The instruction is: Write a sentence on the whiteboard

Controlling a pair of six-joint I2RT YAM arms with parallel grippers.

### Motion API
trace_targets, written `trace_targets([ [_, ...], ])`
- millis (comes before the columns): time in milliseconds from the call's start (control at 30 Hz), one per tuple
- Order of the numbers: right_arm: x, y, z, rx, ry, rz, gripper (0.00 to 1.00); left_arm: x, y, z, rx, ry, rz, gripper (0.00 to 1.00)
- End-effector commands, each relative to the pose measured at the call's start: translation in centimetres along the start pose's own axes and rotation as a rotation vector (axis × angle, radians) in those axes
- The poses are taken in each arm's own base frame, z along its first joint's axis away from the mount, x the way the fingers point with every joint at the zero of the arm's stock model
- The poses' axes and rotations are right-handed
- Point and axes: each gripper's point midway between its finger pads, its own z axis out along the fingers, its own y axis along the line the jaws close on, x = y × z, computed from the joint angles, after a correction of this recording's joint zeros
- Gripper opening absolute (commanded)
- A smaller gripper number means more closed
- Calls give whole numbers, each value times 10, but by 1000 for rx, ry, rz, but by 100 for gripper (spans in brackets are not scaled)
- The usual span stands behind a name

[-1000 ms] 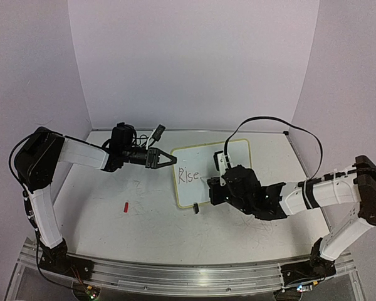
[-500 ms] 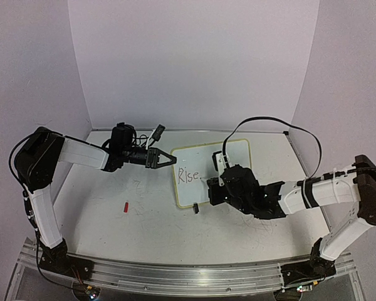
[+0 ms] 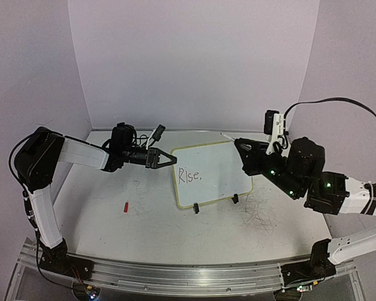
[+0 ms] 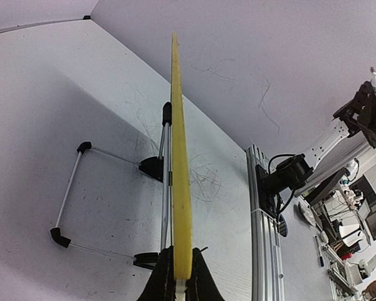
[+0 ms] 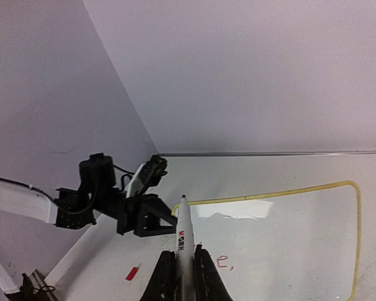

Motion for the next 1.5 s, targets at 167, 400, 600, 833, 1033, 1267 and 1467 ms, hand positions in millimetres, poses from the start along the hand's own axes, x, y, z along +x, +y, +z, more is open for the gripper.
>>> trace_targets([
  [167, 47, -40, 17, 160, 110, -180, 0, -3, -13, -2, 18, -2, -19, 0],
  [400, 70, -47, 30, 164, 175, -223, 0, -4, -6, -2, -1, -8, -34, 0],
  [600, 93, -60, 48, 184, 243, -240, 0, -4, 7, -3, -67, -17, -45, 0],
  [833, 111, -64, 61, 180, 298, -244, 0, -3, 14, -3, -101, 2, -41, 0],
  [1033, 120, -74, 66, 199, 340, -256, 0, -5, 13, -4, -107, 1, -31, 0],
  [1267, 124, -75, 70, 189, 356, -256, 0, -4, 15, -3, -115, 3, -34, 0],
  [1467, 121, -77, 73, 203, 324, -266, 0, -3, 17, -3, -126, 3, -30, 0],
])
